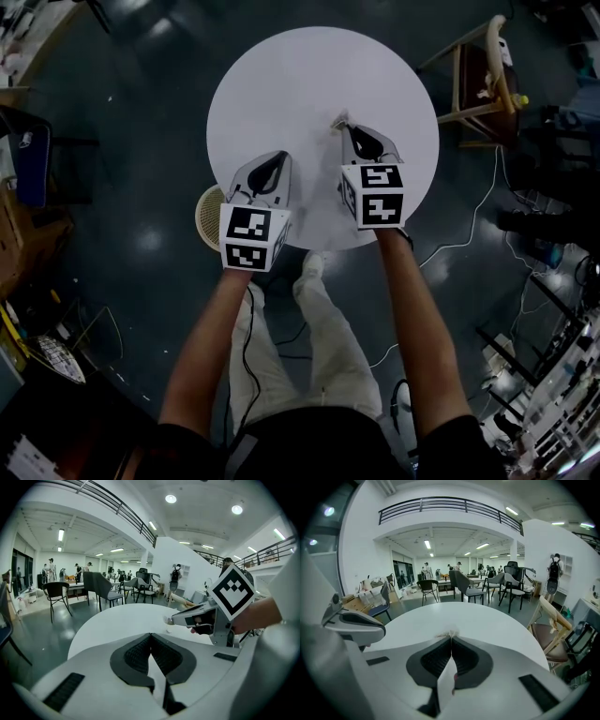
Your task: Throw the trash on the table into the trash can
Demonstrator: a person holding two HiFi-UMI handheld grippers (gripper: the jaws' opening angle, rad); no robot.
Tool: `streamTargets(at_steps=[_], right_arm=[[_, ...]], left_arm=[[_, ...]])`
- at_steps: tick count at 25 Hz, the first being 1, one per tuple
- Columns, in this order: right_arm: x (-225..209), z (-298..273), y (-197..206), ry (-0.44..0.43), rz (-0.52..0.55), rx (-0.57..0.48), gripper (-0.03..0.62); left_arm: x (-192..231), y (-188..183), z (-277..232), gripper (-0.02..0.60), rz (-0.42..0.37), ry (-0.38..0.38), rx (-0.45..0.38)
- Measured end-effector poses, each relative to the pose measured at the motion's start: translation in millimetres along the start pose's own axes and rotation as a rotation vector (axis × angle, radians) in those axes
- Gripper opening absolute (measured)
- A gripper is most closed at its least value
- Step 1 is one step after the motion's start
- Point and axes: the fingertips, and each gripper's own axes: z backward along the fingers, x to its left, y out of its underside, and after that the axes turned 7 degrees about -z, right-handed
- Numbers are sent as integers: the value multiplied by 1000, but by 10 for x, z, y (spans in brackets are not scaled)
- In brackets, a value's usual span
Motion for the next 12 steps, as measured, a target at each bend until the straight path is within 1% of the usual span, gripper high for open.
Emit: streamTargets(at_steps=[4,12], right_arm=[[257,150,82,-11,-8,-1,21],[889,419,358,-57,-19,5,21]], left_arm=[[35,71,199,15,10,-6,-1],[191,392,754,15,44,-41,23]])
